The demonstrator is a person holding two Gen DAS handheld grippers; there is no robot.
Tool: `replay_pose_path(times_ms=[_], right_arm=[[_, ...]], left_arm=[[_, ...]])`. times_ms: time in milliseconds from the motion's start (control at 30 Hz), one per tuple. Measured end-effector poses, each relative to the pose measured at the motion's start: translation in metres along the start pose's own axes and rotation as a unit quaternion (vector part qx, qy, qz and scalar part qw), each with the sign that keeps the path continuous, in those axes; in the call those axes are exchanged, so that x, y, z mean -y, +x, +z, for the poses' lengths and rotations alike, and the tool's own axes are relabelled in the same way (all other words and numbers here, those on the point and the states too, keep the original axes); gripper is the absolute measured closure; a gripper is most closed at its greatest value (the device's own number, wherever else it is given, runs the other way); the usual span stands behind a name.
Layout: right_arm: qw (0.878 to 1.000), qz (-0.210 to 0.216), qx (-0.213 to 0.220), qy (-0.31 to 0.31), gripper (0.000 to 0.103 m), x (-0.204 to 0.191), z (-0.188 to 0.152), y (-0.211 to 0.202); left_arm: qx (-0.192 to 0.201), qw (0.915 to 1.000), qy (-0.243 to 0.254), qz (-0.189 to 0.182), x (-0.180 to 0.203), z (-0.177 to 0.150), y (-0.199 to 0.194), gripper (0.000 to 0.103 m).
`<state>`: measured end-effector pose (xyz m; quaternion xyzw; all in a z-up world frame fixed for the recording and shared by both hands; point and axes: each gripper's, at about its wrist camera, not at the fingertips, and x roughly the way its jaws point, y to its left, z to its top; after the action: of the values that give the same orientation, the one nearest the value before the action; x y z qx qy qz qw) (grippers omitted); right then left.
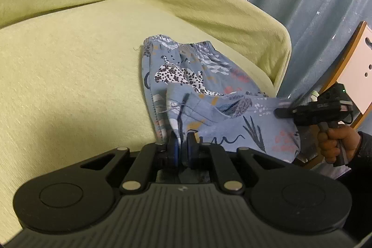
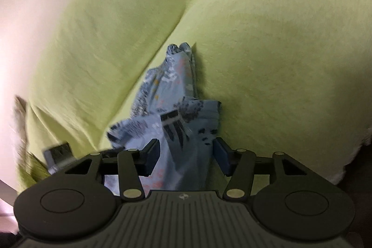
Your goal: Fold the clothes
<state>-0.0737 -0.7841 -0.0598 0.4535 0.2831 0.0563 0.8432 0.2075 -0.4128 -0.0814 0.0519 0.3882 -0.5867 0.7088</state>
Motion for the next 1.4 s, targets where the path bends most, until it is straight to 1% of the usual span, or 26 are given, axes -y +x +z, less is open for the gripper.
replay_pose_path(times_ms=[33, 67, 100, 133, 233, 300, 367, 500, 567, 667, 767, 867, 967, 1067, 1133, 1167, 1200, 1233, 1267, 1300, 1333, 1400], right_arm=[[1.000, 0.003, 0.002, 0.005, 0.074, 0.002, 0.001, 0.003], [1.000, -0.001, 0.006, 0.012, 0.087, 0.004, 0.003, 0.004], [1.000, -0.002, 0.012, 0.019, 0.091, 0.005, 0.005, 0.004], [1.000, -0.004, 0.017, 0.022, 0.093, 0.004, 0.005, 0.004], [0.999, -0.016, 0.037, -0.024, 0.097, -0.012, 0.002, -0.010], [0.997, -0.026, 0.053, -0.050, 0.098, -0.022, -0.001, -0.018], [0.995, -0.020, 0.070, -0.066, 0.099, -0.030, -0.002, -0.022], [0.992, 0.002, 0.095, -0.086, 0.099, -0.042, -0.001, -0.026], [0.990, 0.010, 0.107, -0.090, 0.099, -0.045, 0.003, -0.026], [0.989, 0.014, 0.121, -0.088, 0.099, -0.044, 0.018, -0.020], [0.987, 0.002, 0.130, -0.092, 0.099, -0.037, 0.038, -0.010], [0.986, -0.005, 0.137, -0.093, 0.099, -0.027, 0.063, 0.011], [0.987, -0.021, 0.135, -0.084, 0.099, -0.021, 0.085, 0.034], [0.989, -0.041, 0.125, -0.070, 0.099, -0.012, 0.097, 0.059], [0.990, -0.049, 0.116, -0.069, 0.099, -0.006, 0.101, 0.071], [0.990, -0.053, 0.113, -0.068, 0.099, -0.004, 0.103, 0.076], [0.990, -0.058, 0.115, -0.065, 0.098, -0.001, 0.104, 0.077], [0.989, -0.063, 0.117, -0.062, 0.095, 0.002, 0.105, 0.078], [0.989, -0.070, 0.120, -0.060, 0.093, 0.004, 0.106, 0.079], [0.986, -0.086, 0.128, -0.060, 0.088, 0.006, 0.105, 0.077], [0.982, -0.107, 0.140, -0.064, 0.087, 0.007, 0.104, 0.073], [0.975, -0.135, 0.163, -0.073, 0.086, 0.005, 0.099, 0.061]], left_arm=[[0.001, 1.0000, 0.004, 0.003, 0.001, 0.000, -0.001, 0.096], [0.002, 1.0000, 0.007, 0.006, 0.003, 0.000, -0.002, 0.097], [0.003, 0.9999, 0.015, 0.008, 0.006, -0.001, -0.003, 0.099], [0.004, 0.9997, 0.023, 0.011, 0.009, -0.002, -0.005, 0.100], [0.016, 0.9985, 0.050, 0.019, 0.019, -0.005, -0.016, 0.101], [0.034, 0.9972, 0.063, 0.023, 0.026, -0.007, -0.025, 0.101], [0.053, 0.9964, 0.063, 0.020, 0.028, -0.007, -0.034, 0.102], [0.090, 0.9959, 0.014, 0.000, 0.015, 0.007, -0.047, 0.102], [0.093, 0.9956, 0.004, 0.000, 0.009, 0.019, -0.043, 0.102], [0.093, 0.9956, -0.006, 0.006, -0.002, 0.039, -0.030, 0.102], [0.094, 0.9951, -0.028, 0.010, -0.018, 0.055, -0.014, 0.102], [0.090, 0.9943, -0.056, 0.014, -0.036, 0.066, 0.002, 0.102], [0.078, 0.9934, -0.081, 0.023, -0.052, 0.068, 0.017, 0.102], [0.066, 0.9933, -0.089, 0.033, -0.061, 0.065, 0.028, 0.101], [0.065, 0.9920, -0.101, 0.039, -0.067, 0.063, 0.031, 0.100], [0.065, 0.9913, -0.107, 0.042, -0.070, 0.062, 0.033, 0.096], [0.073, 0.9887, -0.119, 0.054, -0.073, 0.062, 0.032, 0.092], [0.081, 0.9856, -0.132, 0.066, -0.077, 0.062, 0.030, 0.091], [0.095, 0.9813, -0.148, 0.078, -0.080, 0.062, 0.025, 0.091], [0.110, 0.9762, -0.164, 0.089, -0.084, 0.062, 0.020, 0.091], [0.117, 0.9755, -0.160, 0.096, -0.080, 0.063, 0.015, 0.091], [0.129, 0.9744, -0.147, 0.111, -0.072, 0.063, 0.004, 0.092]])
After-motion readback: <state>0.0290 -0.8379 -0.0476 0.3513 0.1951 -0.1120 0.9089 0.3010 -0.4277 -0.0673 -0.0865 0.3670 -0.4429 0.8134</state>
